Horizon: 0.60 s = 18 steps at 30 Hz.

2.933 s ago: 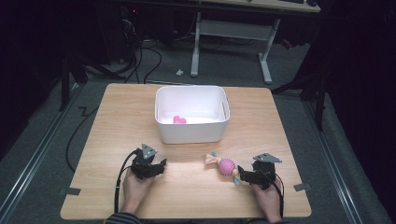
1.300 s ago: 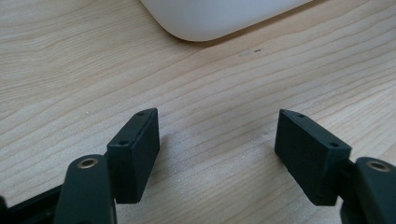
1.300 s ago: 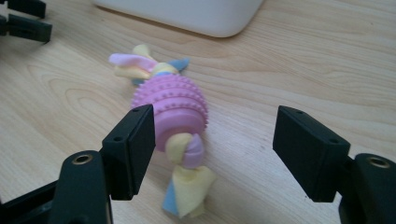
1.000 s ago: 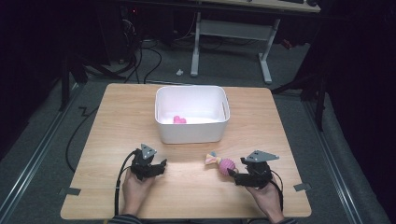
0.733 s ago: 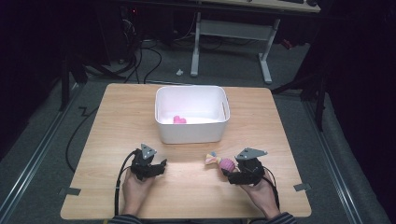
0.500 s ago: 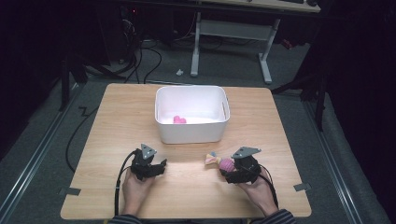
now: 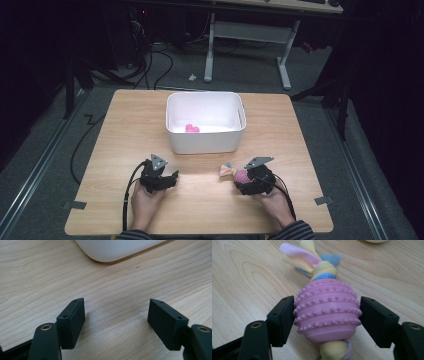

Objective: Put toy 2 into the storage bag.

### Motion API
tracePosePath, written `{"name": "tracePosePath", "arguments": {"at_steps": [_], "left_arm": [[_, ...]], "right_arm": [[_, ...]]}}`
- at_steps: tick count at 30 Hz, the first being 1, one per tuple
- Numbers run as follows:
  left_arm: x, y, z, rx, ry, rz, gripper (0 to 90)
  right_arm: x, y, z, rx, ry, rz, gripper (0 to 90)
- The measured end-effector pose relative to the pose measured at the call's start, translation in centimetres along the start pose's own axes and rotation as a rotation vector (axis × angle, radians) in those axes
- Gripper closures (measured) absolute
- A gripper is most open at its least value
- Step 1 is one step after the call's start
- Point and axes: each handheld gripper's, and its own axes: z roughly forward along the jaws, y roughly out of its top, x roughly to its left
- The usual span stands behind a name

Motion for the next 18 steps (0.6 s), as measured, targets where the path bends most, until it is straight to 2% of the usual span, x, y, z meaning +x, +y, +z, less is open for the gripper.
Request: {"name": "tracePosePath", "arguments": {"at_steps": [7,12,18], "left_arm": [[0.0,0.0,0.0,0.0,-0.001,0.0,30.3],[0.0,0.0,0.0,0.0,0.0,0.003,30.2],[0.0,0.0,0.0,0.001,-0.002,0.002,29.8]], "right_arm": [[-0.2,-0.2,-0.2,-0.008,0.011,0.013,34.2],[-0.2,-0.5,-1.0,-0.05,-0.006,0.03,34.3],[-0.8,-0.5,-2.5,-0.104,-0.004,0.051,34.4]]}}
